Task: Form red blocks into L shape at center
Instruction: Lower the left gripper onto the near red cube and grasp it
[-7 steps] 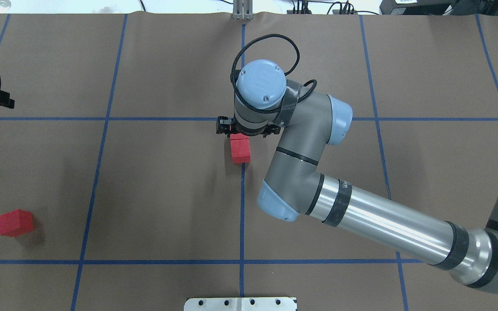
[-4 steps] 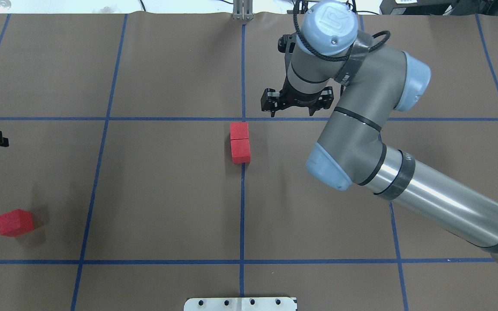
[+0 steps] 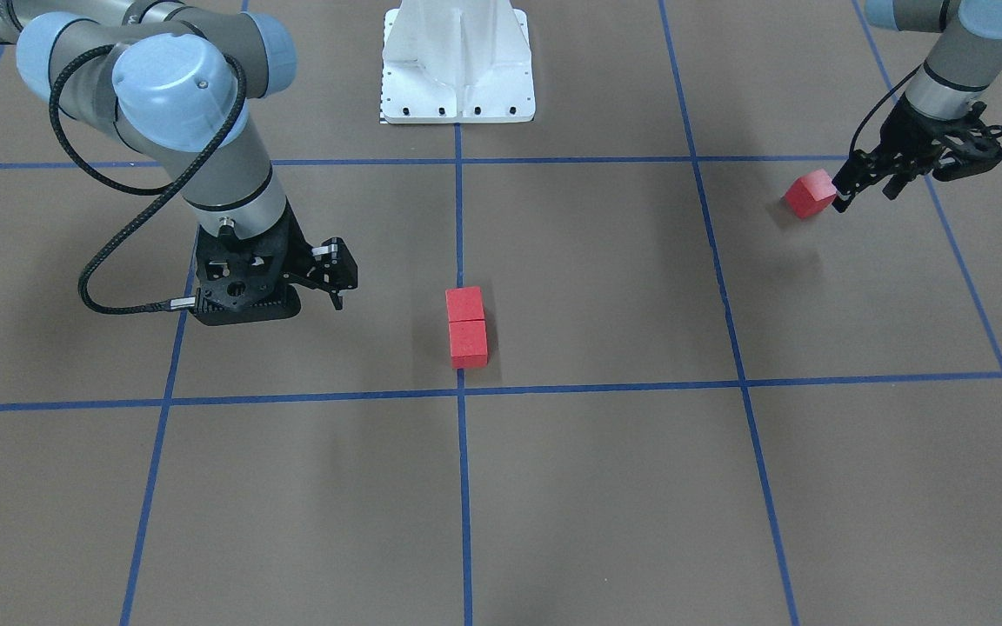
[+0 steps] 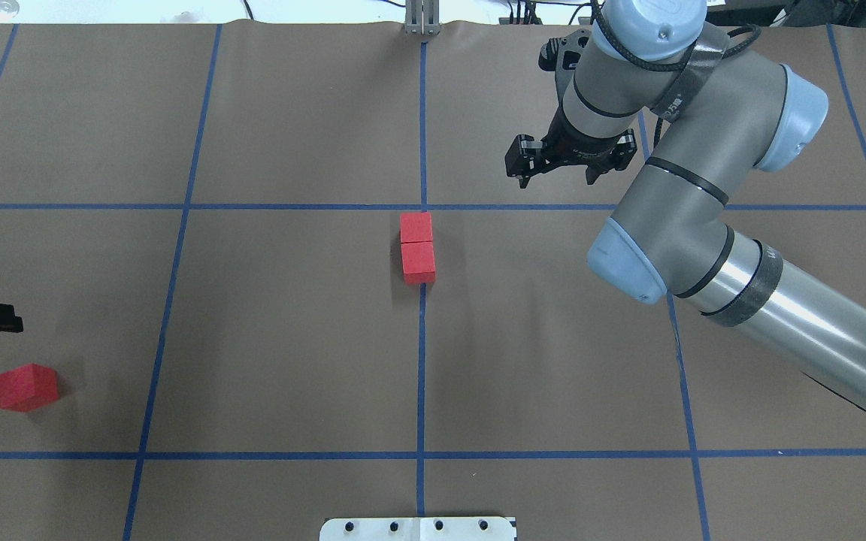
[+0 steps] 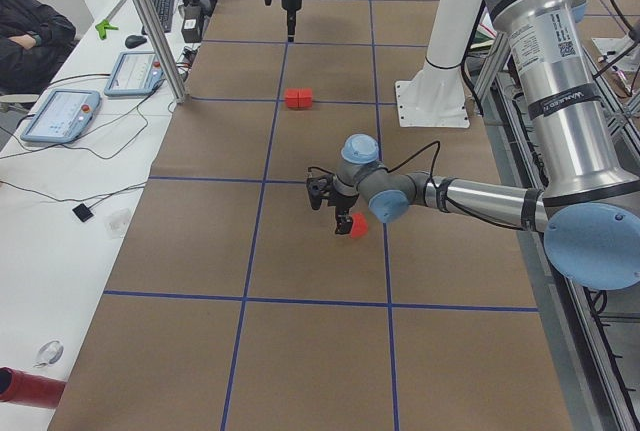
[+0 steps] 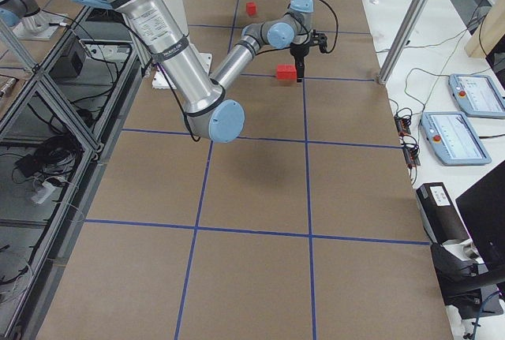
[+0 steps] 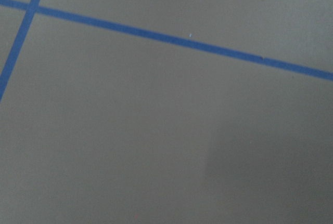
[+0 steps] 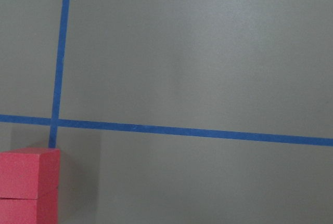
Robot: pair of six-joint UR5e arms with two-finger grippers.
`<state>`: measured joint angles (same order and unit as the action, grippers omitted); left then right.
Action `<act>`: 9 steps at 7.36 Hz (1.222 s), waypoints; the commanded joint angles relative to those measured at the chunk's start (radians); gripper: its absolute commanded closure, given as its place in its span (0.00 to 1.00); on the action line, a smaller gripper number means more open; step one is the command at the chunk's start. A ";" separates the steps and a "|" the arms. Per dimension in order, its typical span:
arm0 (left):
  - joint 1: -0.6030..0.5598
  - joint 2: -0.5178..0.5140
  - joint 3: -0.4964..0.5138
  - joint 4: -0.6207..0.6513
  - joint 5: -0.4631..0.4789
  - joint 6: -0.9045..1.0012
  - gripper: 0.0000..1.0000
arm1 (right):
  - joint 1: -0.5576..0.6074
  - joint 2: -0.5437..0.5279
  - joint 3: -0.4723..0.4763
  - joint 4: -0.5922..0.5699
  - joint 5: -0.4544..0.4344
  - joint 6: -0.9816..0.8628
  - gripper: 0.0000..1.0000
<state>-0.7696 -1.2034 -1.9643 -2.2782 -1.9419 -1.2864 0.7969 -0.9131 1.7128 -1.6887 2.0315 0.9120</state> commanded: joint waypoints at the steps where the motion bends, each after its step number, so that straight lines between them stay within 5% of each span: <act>1: 0.073 0.018 -0.014 0.002 0.035 -0.056 0.00 | 0.002 -0.006 0.001 0.010 0.003 0.005 0.01; 9: 0.196 -0.005 0.056 0.006 0.066 -0.067 0.00 | 0.002 -0.018 -0.001 0.012 0.003 -0.001 0.01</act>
<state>-0.5859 -1.1992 -1.9254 -2.2725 -1.8926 -1.3543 0.7992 -0.9302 1.7127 -1.6774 2.0341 0.9113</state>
